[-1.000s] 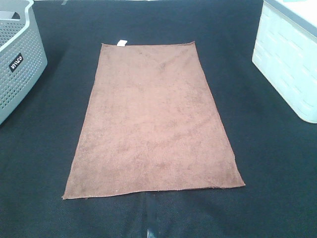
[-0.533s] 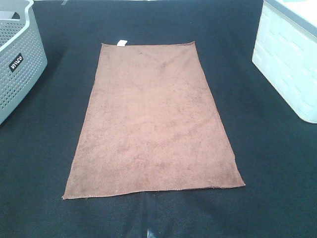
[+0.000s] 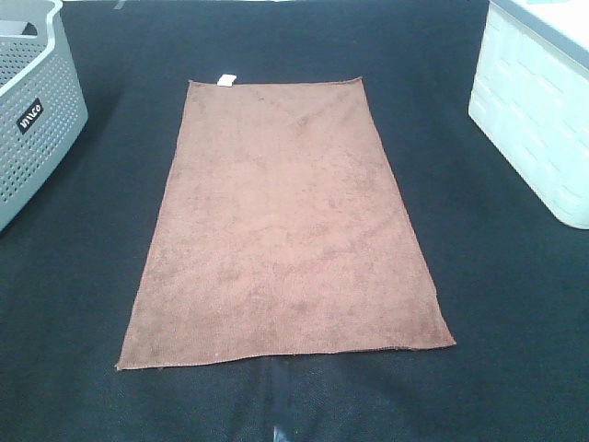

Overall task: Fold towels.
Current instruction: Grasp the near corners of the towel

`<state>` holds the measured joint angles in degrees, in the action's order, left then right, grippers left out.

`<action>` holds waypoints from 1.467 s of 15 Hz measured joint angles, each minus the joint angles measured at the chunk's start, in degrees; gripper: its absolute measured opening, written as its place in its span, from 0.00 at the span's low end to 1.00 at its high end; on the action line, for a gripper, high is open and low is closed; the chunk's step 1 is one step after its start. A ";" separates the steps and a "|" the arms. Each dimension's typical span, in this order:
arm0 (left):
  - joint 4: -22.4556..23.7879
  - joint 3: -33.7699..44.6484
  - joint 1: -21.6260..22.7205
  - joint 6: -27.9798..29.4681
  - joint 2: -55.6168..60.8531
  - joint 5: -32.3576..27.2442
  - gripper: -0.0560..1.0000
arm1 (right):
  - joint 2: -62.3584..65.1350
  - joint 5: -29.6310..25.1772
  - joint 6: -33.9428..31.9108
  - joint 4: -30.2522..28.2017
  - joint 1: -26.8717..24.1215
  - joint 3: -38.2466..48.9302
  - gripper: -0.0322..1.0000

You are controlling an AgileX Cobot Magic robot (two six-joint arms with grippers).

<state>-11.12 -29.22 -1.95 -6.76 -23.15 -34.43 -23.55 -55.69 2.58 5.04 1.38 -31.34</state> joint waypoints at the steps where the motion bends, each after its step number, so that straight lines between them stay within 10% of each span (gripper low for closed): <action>1: -2.06 0.00 0.00 0.17 -4.47 0.97 0.67 | -4.64 1.55 -0.40 0.00 0.00 -0.06 0.74; 7: -20.45 0.11 0.00 -4.24 -36.67 7.05 0.67 | -31.23 8.77 -0.46 3.21 0.00 -0.11 0.74; 18: -70.87 -1.43 0.00 -52.88 -74.37 6.42 0.67 | -69.10 20.80 21.72 27.67 0.00 -7.96 0.74; 22: -80.79 -1.60 0.00 -64.74 -81.70 3.32 0.67 | -76.83 22.12 31.91 37.18 0.00 -9.51 0.74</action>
<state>-91.90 -30.83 -1.95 -71.51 -104.85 -31.11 -100.38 -33.58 34.49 42.23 1.38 -40.85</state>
